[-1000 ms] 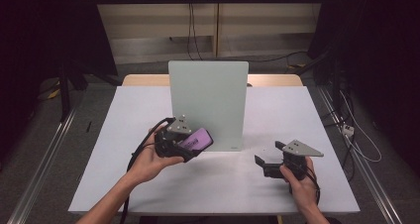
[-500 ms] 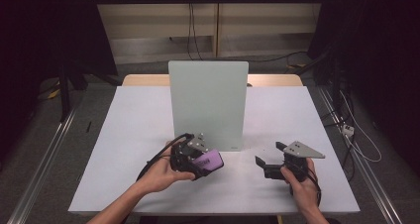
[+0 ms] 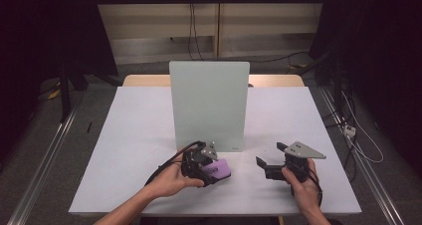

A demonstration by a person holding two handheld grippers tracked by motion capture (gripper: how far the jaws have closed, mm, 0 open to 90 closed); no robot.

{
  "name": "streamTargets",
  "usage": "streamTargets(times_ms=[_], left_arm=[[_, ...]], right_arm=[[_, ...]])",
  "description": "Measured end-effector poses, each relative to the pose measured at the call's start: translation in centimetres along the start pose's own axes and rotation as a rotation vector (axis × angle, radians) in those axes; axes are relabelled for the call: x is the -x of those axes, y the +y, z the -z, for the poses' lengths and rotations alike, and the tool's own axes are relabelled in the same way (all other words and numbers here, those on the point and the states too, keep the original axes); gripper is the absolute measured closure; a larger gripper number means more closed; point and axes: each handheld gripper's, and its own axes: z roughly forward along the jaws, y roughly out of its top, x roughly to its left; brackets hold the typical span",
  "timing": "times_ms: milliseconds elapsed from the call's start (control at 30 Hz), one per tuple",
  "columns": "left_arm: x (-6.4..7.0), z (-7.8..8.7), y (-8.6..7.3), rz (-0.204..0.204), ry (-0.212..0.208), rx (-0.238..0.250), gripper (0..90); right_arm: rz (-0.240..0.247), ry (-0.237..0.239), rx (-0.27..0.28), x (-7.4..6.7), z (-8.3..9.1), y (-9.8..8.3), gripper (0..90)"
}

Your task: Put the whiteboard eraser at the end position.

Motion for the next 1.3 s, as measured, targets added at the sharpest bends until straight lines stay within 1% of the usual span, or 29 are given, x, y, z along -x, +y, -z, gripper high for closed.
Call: streamTargets(times_ms=[67, 167, 300, 400, 433, 467, 500, 567, 667, 700, 767, 800, 833, 867, 900, 933, 1000, 1033, 1067, 1133, 1167, 1233, 1300], left_arm=[[0.0, -0.2, 0.0, -0.004, 0.002, -0.004, 40.9], [-0.2, -0.6, 0.0, 0.007, -0.009, -0.007, 40.9], [-0.2, -0.8, 0.1, 0.007, -0.009, -0.012, 40.7], [-0.3, -0.8, 0.0, 0.018, -0.011, -0.006, 40.3], [-0.3, -0.9, -0.2, 0.026, -0.011, 0.008, 39.9], [-0.4, -0.9, -0.3, 0.029, -0.012, 0.007, 39.0], [-0.4, -1.0, -0.4, 0.04, -0.015, 0.015, 36.6], [-0.6, -0.9, -0.6, 0.047, -0.021, 0.024, 29.1], [-1.0, -0.1, -0.8, 0.071, -0.009, 0.067, 22.6], [-1.1, 0.2, -0.9, 0.076, 0.004, 0.08, 20.0], [-1.4, 0.8, -1.0, 0.101, 0.02, 0.116, 14.4], [-1.6, 1.0, -1.1, 0.106, 0.028, 0.125, 12.9], [-1.7, 1.3, -1.3, 0.126, 0.038, 0.145, 11.5], [-1.8, 1.5, -1.4, 0.138, 0.047, 0.161, 9.7], [-1.9, 1.8, -1.6, 0.139, 0.061, 0.168, 8.0], [-1.9, 2.0, -1.8, 0.148, 0.077, 0.177, 7.4], [-2.0, 2.3, -2.3, 0.164, 0.076, 0.19, 7.1], [-2.1, 2.5, -2.5, 0.171, 0.073, 0.21, 7.1], [-2.1, 2.7, -2.7, 0.17, 0.089, 0.213, 7.0], [-2.1, 3.0, -3.1, 0.201, 0.117, 0.239, 6.6], [-2.2, 3.2, -3.4, 0.203, 0.123, 0.245, 6.6], [-2.2, 3.7, -3.8, 0.214, 0.156, 0.258, 6.6], [-2.3, 4.2, -4.4, 0.218, 0.178, 0.272, 6.6]], right_arm=[[-0.001, 0.0, -0.003, 0.0, 0.0, 0.0, 6.2], [0.0, 0.001, -0.005, -0.1, 0.0, 0.0, 6.2], [0.001, -0.001, -0.004, 0.0, 0.0, 0.0, 6.2], [-0.001, -0.003, -0.003, 0.0, -0.1, 0.0, 6.2], [-0.002, -0.001, -0.003, 0.0, -0.1, 0.0, 6.2], [-0.003, 0.001, -0.002, -0.1, -0.1, 0.0, 6.2], [-0.002, 0.002, -0.001, -0.1, -0.1, 0.0, 6.2], [0.001, 0.002, -0.004, -0.2, -0.1, 0.0, 6.2], [-0.001, 0.004, -0.002, -0.1, -0.1, 0.0, 6.2], [-0.001, 0.003, -0.003, -0.1, -0.1, 0.0, 6.2], [-0.001, -0.001, -0.004, 0.0, -0.1, 0.0, 6.2], [0.0, 0.0, -0.002, 0.0, -0.1, 0.0, 6.1], [-0.001, 0.001, -0.003, 0.0, -0.1, 0.0, 6.1], [-0.002, 0.001, -0.001, -0.1, -0.1, 0.0, 6.1], [-0.001, 0.001, -0.001, -0.1, -0.1, 0.0, 6.1], [0.0, -0.001, -0.001, -0.1, -0.1, 0.0, 6.1], [0.0, -0.002, -0.001, -0.1, -0.1, 0.0, 6.1], [-0.002, -0.001, -0.002, -0.1, -0.1, 0.0, 6.1], [-0.003, -0.001, -0.003, -0.1, -0.1, 0.0, 6.1], [-0.002, -0.003, -0.002, -0.1, -0.2, 0.0, 6.1], [-0.001, -0.003, -0.004, -0.1, -0.2, 0.0, 6.1], [-0.001, -0.001, -0.005, -0.2, -0.2, 0.0, 6.1], [0.001, -0.003, -0.007, -0.1, -0.1, 0.0, 6.1]])
